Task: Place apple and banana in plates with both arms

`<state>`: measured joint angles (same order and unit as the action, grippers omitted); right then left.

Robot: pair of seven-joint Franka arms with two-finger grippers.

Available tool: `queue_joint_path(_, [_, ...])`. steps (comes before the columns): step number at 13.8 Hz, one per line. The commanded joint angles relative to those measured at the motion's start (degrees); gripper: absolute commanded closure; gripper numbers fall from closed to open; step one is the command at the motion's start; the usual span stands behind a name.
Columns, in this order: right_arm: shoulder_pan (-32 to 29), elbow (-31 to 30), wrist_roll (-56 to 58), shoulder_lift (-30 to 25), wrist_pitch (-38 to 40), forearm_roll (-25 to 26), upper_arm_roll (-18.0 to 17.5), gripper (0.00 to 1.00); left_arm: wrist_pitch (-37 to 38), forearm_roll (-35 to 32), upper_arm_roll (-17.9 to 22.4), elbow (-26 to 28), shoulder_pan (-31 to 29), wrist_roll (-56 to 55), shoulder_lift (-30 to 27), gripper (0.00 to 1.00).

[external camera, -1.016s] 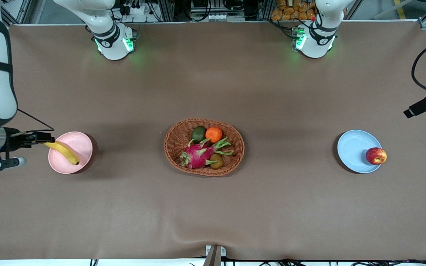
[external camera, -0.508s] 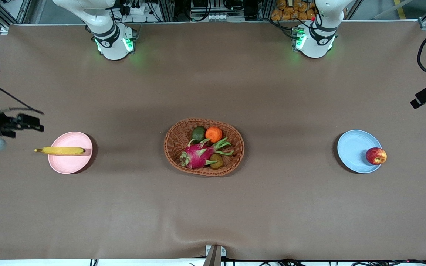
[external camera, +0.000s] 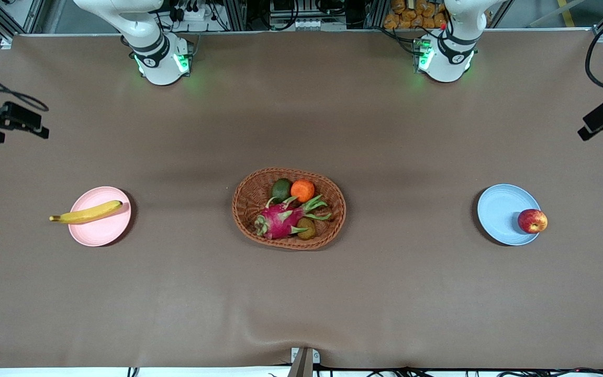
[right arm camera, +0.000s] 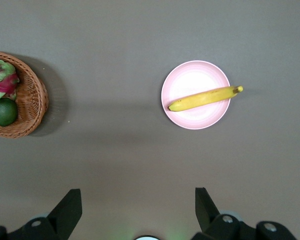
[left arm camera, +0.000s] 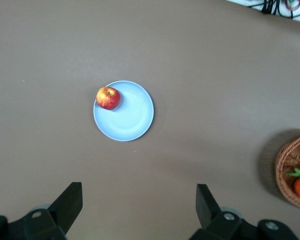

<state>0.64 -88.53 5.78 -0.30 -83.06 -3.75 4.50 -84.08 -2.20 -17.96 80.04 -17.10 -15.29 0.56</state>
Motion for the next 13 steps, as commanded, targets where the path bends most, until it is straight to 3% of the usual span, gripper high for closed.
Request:
queue_joint_path(1, [0.33, -2.97, -1.30, -2.69, -0.78, 1.38, 0.34, 0.00, 1.82, 1.06, 12.64, 2.83, 12.13, 2.45, -3.36, 0.00])
queue_joint_path(3, [0.33, -1.40, -1.13, -2.34, -0.87, 3.22, 0.34, 0.00, 0.77, 1.06, 16.28, 6.69, 15.95, 5.43, -5.82, 0.00])
queue_joint_path(7, [0.07, 2.20, 3.36, -2.25, -0.70, 5.16, 0.34, 0.00, -1.26, 1.23, 16.55, 14.17, 16.84, 5.53, -11.01, 0.00])
queue_joint_path(13, [-3.45, 2.48, 2.39, -2.51, -0.44, 4.19, -0.71, 0.00, -0.73, 0.53, 15.60, 13.74, 16.93, 5.62, -9.87, 0.00])
